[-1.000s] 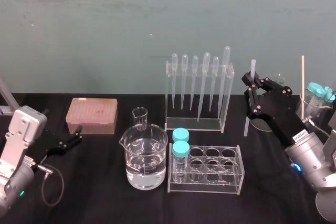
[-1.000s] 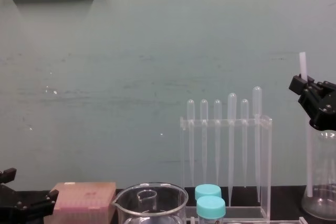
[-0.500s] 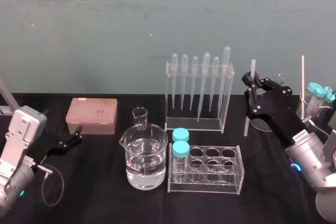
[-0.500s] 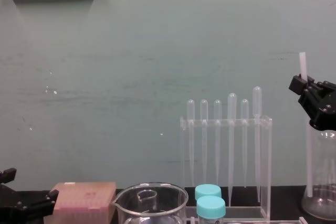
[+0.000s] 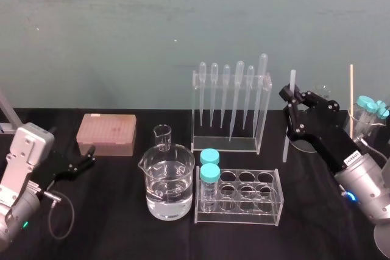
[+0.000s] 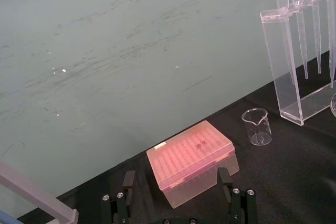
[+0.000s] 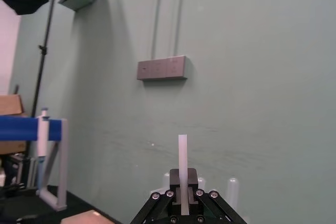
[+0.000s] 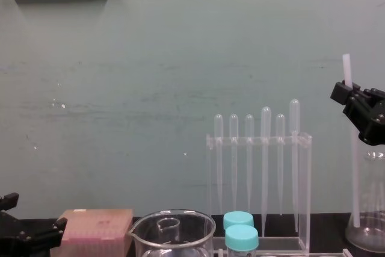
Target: Pick up the stirring rod with one hand, then place it down.
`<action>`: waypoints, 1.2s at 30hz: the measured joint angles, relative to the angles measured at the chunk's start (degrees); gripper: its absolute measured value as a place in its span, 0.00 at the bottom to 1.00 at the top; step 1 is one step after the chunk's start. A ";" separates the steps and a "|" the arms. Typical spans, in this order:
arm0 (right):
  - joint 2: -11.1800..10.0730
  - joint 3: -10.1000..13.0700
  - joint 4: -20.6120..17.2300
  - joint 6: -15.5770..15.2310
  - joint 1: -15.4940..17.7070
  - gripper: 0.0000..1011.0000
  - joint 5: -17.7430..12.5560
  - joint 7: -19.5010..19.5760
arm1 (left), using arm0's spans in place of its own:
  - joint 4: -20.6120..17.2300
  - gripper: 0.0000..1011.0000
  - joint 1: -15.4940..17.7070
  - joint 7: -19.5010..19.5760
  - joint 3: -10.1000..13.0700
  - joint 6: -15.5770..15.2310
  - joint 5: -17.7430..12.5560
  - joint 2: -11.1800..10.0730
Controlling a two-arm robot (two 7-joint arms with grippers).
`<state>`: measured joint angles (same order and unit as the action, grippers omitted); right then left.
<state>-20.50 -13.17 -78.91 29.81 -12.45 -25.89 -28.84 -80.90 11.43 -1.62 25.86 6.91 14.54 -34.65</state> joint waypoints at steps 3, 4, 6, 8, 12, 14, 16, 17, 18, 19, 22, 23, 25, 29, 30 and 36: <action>-0.60 0.19 -1.55 -0.71 1.00 0.07 0.03 -1.01 | 0.00 0.99 0.00 0.00 0.00 0.00 0.00 0.00; -0.80 0.25 -2.08 -1.04 1.39 0.07 0.04 -1.48 | 0.00 0.99 0.00 0.00 0.00 0.00 0.00 0.00; -0.91 0.31 -2.49 -1.39 1.66 0.07 0.02 -1.99 | 0.00 0.99 0.00 0.00 0.00 0.00 0.00 0.00; -0.95 0.33 -2.73 -2.04 1.88 0.07 -0.34 -2.93 | 0.00 0.99 0.00 0.00 0.00 0.00 0.00 0.00; -0.94 0.21 -2.76 -3.54 2.01 0.07 -1.60 -4.77 | 0.00 0.99 0.00 0.00 0.00 0.00 0.00 0.00; -1.02 -0.09 -2.75 -4.42 2.02 0.07 -2.21 -5.76 | 0.00 0.99 0.00 0.00 0.00 0.00 0.00 0.00; -1.09 -0.30 -2.66 -5.00 1.98 0.07 -2.67 -6.39 | 0.00 0.99 0.00 0.00 0.00 0.00 0.00 0.00; -1.18 -0.55 -2.50 -5.66 1.89 0.07 -3.24 -7.02 | 0.00 0.99 0.00 0.00 0.00 0.00 0.00 0.00; -1.22 -0.67 -2.44 -5.96 1.85 0.07 -3.48 -7.27 | 0.00 0.99 0.00 0.00 0.00 0.00 0.00 0.00; -1.31 -0.91 -2.38 -6.55 1.83 0.07 -3.99 -7.73 | 0.00 0.99 0.00 0.00 0.00 0.00 0.00 0.00; -1.46 -1.20 -2.37 -7.21 1.81 0.07 -4.54 -8.16 | 0.00 0.99 0.00 0.00 0.00 0.00 0.00 0.00; -1.56 -1.35 -2.38 -7.54 1.82 0.07 -4.76 -8.29 | 0.00 0.99 0.00 0.00 0.00 0.00 0.00 0.00; -1.69 -1.53 -2.44 -7.85 1.87 0.07 -4.93 -8.32 | 0.00 0.99 0.00 0.00 0.00 0.00 0.00 0.00; -1.99 -1.89 -2.78 -8.83 2.17 0.07 -5.26 -8.28 | 0.00 0.99 0.00 0.00 0.00 0.00 0.00 0.00; -2.04 -1.95 -2.79 -9.02 2.19 0.07 -5.39 -8.27 | 0.00 0.99 0.00 0.00 0.00 0.00 0.00 0.00; -2.39 -2.74 -2.08 -10.09 1.84 0.07 -5.91 -8.57 | 0.00 0.99 0.00 0.00 0.00 0.00 0.00 0.00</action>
<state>-22.89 -15.91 -80.99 19.72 -10.60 -31.81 -37.40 -80.90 11.43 -1.62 25.86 6.90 14.55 -34.65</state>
